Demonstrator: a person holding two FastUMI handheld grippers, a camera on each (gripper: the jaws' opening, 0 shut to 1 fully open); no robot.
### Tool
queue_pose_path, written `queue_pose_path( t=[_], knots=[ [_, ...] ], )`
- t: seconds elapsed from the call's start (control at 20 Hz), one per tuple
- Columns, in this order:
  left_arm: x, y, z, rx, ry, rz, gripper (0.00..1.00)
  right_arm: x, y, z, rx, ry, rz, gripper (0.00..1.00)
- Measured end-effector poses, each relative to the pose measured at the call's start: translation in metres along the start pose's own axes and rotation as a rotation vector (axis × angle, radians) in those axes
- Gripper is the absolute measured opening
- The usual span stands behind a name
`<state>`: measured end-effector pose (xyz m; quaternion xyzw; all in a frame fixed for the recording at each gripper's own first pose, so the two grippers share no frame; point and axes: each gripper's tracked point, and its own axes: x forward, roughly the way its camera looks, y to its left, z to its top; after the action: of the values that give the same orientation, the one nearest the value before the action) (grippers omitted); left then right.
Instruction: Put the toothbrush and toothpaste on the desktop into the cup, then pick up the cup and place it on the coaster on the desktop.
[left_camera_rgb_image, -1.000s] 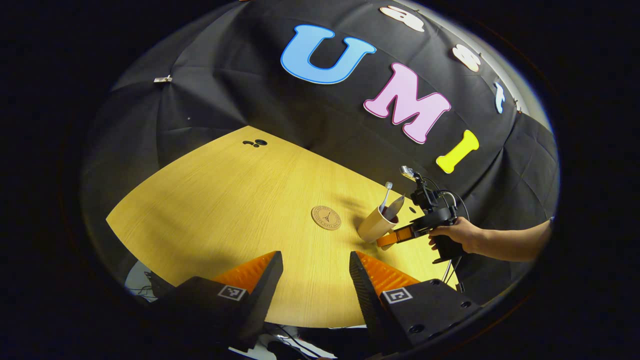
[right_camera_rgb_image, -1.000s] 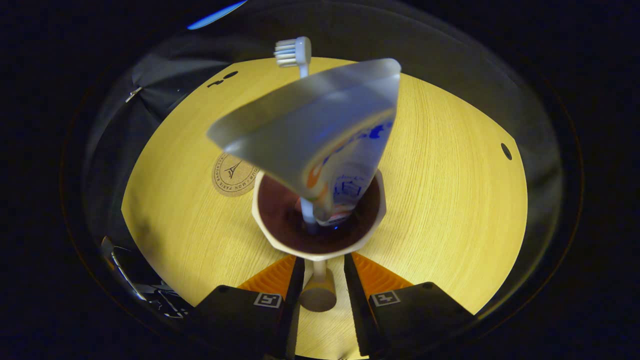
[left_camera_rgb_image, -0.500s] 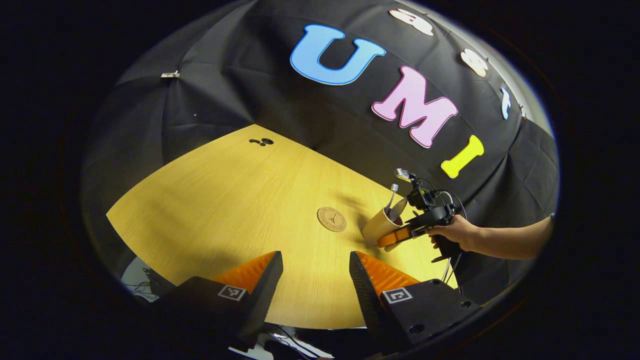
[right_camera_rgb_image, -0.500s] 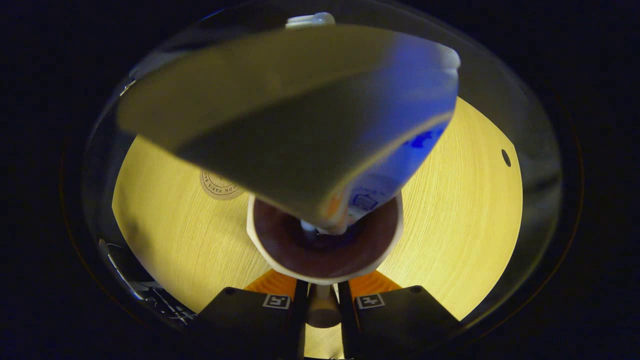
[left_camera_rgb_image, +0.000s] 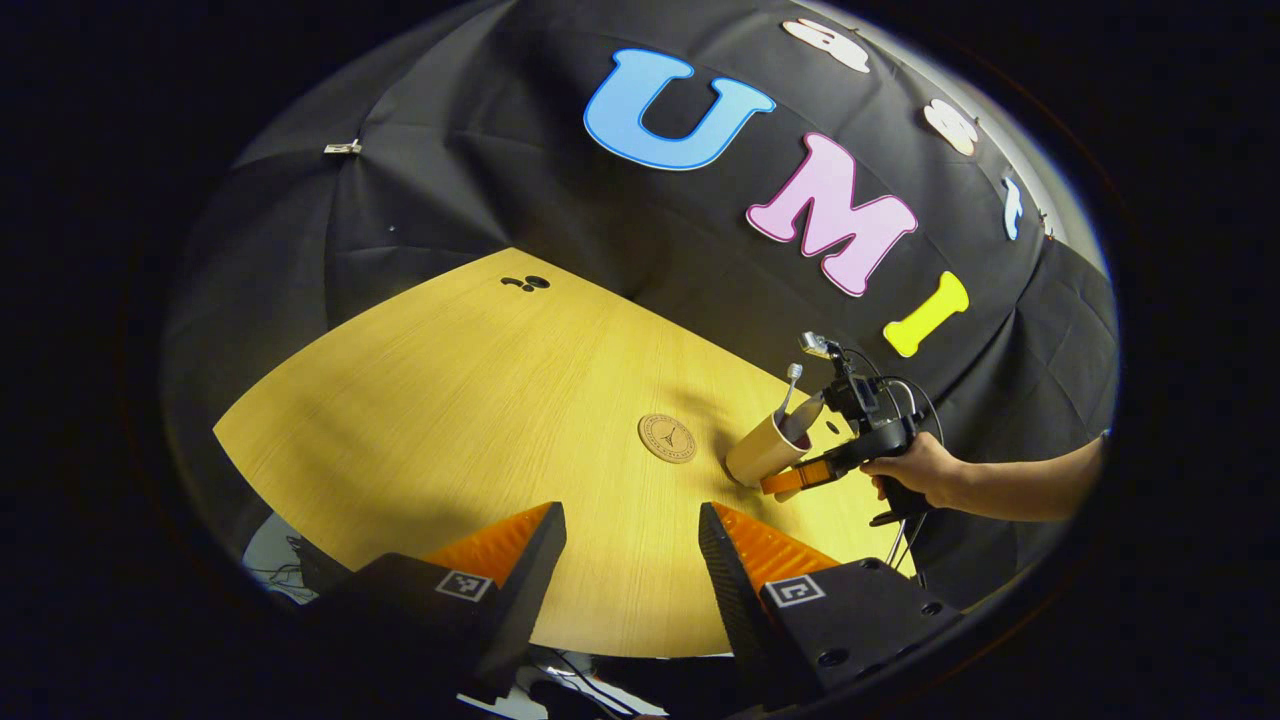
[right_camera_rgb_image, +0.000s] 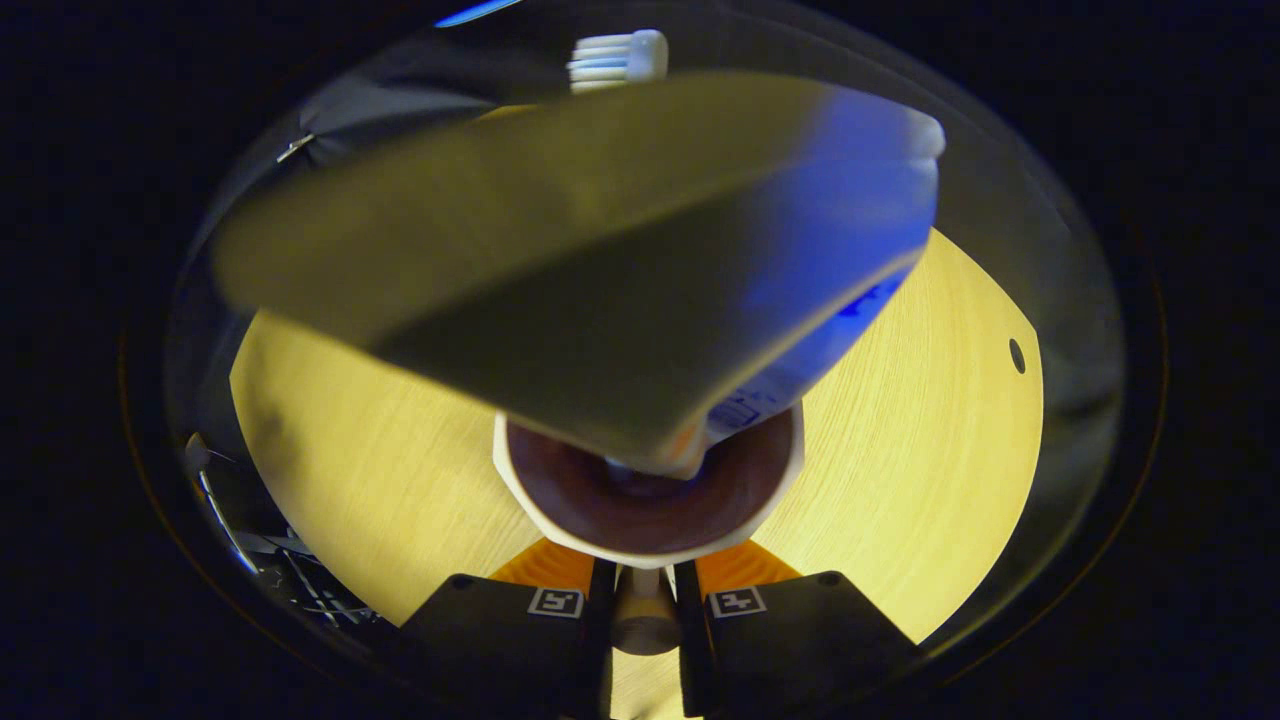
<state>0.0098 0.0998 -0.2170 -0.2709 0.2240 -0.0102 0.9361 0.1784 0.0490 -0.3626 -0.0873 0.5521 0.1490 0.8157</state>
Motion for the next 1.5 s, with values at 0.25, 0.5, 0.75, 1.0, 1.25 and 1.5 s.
queue_pose_path(
  t=[0.25,0.5,0.75,1.0,1.25,1.5],
  knots=[
    [-0.008,0.0,-0.005,0.002,0.001,-0.007,0.84,-0.007,0.024,0.017,-0.022,-0.017,0.037,0.3],
    [-0.019,0.005,-0.008,-0.007,-0.005,0.0,0.83,-0.003,0.06,0.038,-0.069,-0.018,0.074,0.3],
    [-0.031,0.019,-0.008,-0.034,-0.02,0.03,0.84,0.01,0.085,0.052,-0.115,0.006,0.091,0.3],
    [-0.038,0.036,-0.012,-0.057,-0.021,0.064,0.83,0.019,0.101,0.066,-0.148,0.023,0.096,0.35],
    [-0.039,0.046,-0.008,-0.071,-0.024,0.076,0.83,0.026,0.104,0.071,-0.161,0.045,0.09,0.3],
    [-0.034,0.049,-0.005,-0.077,-0.021,0.078,0.84,0.032,0.104,0.071,-0.164,0.065,0.081,0.3]
  ],
)
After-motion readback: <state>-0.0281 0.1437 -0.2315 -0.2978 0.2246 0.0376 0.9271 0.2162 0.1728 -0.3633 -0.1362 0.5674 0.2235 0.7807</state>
